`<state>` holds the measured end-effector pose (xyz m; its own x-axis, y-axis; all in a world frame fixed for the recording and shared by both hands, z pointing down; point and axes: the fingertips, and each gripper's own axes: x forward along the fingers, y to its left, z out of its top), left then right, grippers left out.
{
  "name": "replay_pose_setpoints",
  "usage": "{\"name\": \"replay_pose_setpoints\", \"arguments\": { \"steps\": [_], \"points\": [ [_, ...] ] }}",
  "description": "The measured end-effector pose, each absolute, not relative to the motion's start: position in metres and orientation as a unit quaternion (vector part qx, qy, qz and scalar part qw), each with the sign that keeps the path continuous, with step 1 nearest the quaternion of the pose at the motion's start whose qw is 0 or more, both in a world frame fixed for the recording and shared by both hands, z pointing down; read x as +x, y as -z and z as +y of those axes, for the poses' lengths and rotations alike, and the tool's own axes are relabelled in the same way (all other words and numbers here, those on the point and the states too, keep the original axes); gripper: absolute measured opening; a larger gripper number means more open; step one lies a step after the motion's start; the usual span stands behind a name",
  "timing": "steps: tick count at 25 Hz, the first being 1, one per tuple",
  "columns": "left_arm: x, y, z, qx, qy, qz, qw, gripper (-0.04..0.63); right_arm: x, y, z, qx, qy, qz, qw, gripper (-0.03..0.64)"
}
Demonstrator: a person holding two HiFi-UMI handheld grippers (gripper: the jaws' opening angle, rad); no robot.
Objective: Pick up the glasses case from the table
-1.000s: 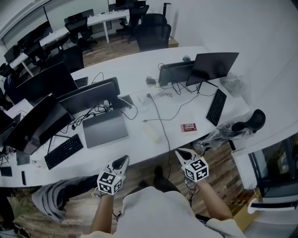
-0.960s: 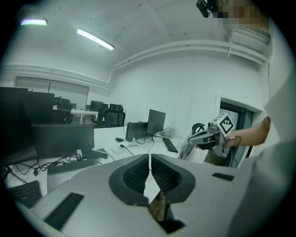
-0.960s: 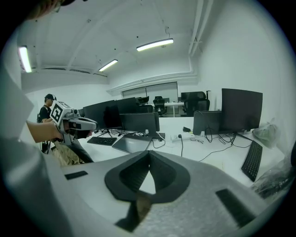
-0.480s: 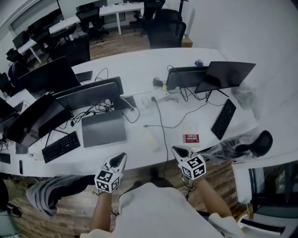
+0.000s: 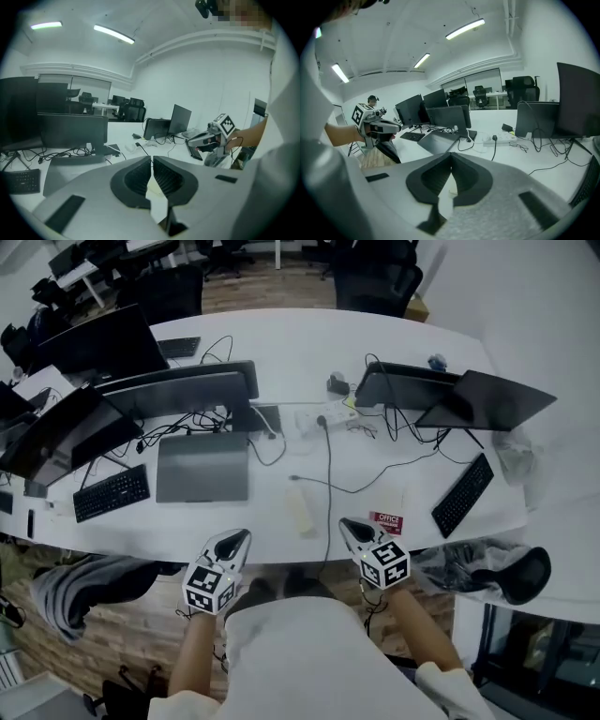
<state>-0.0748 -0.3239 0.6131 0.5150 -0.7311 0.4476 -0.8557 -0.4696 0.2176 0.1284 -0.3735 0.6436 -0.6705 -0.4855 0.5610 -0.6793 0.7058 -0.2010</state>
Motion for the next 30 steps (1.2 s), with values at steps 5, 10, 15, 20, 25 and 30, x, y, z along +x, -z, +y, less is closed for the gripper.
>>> {"name": "replay_pose_setpoints", "arguments": {
  "steps": [5, 10, 15, 20, 25, 30],
  "points": [
    [-0.065, -0.632, -0.327, 0.828, -0.155, -0.488, 0.228, 0.014, 0.117, -0.673, -0.393, 0.282, -0.209, -0.9, 0.26, 0.005],
    [-0.058, -0.647, -0.334, 0.818, -0.163, -0.493, 0.246, 0.014, 0.101, -0.702, -0.407, 0.243, -0.233, -0.9, 0.278, 0.015],
    [-0.052, -0.66, -0.342, 0.81, -0.162, -0.498, 0.262, 0.014, 0.089, -0.739, -0.416, 0.217, -0.263, -0.891, 0.298, 0.048],
    [-0.048, -0.677, -0.348, 0.807, -0.167, -0.495, 0.277, 0.014, 0.076, -0.779, -0.42, 0.2, -0.301, -0.878, 0.315, 0.081],
    [-0.054, -0.696, -0.352, 0.801, -0.163, -0.496, 0.295, 0.014, 0.066, -0.815, -0.427, 0.198, -0.32, -0.863, 0.337, 0.123],
    [-0.062, -0.714, -0.358, 0.795, -0.153, -0.497, 0.312, 0.014, 0.055, -0.849, -0.433, 0.201, -0.335, -0.848, 0.358, 0.158]
  ]
}}
